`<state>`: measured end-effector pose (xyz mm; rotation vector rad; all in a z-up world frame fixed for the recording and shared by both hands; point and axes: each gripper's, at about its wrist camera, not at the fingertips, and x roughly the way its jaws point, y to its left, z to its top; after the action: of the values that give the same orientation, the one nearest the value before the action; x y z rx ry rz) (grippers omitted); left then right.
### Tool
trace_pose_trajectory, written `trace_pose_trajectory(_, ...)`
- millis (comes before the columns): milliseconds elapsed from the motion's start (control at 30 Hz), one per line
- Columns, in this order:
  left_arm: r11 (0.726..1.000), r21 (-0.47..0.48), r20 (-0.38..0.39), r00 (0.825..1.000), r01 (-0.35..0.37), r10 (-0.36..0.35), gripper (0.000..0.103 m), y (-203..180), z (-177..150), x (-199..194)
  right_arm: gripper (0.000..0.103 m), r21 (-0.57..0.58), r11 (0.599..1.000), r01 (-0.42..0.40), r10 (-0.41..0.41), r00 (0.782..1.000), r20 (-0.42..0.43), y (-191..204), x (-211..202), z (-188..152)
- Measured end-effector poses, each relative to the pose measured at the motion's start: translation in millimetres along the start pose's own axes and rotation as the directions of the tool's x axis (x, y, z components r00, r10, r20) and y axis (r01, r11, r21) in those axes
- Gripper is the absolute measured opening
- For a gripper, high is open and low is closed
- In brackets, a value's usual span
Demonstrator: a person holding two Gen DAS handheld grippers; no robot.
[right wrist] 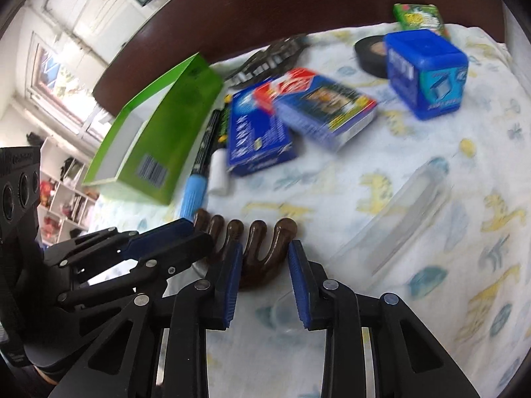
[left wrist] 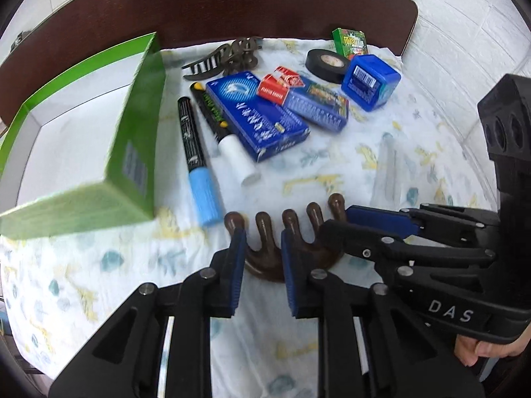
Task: Organize rigid objects
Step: 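Close the right tool on the brown wooden comb's handle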
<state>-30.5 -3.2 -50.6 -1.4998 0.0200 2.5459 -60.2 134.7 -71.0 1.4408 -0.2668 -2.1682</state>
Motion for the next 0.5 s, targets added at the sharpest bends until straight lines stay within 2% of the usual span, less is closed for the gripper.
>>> trace_pose_trajectory(100, 1.000, -0.006, -0.005, 1.000, -0.008, 0.008, 0.021, 4.4, -10.2, -6.3, 0.032, -0.036, 0.999, 0.006, -0.007, 1.000, -0.016, 14.7, -0.2, -11.9)
trace_pose_trajectory(167, 0.999, -0.032, -0.007, 1.000, -0.015, 0.015, 0.025, 11.8, -13.3, -7.7, 0.032, -0.022, 1.000, 0.007, -0.007, 1.000, -0.016, 18.1, -0.9, -18.0)
trace_pose_trajectory(267, 0.996, -0.088, -0.010, 1.000, -0.023, 0.022, 0.023, 25.7, -12.5, -7.1, 0.032, -0.001, 1.000, 0.028, -0.028, 1.000, -0.004, 15.3, -5.3, -20.2)
trace_pose_trajectory(500, 0.991, -0.118, -0.039, 0.997, 0.055, -0.060, 0.020, 27.5, -2.0, 3.6, 0.032, 0.013, 0.996, 0.084, -0.084, 0.996, 0.013, 16.9, -3.8, -16.3)
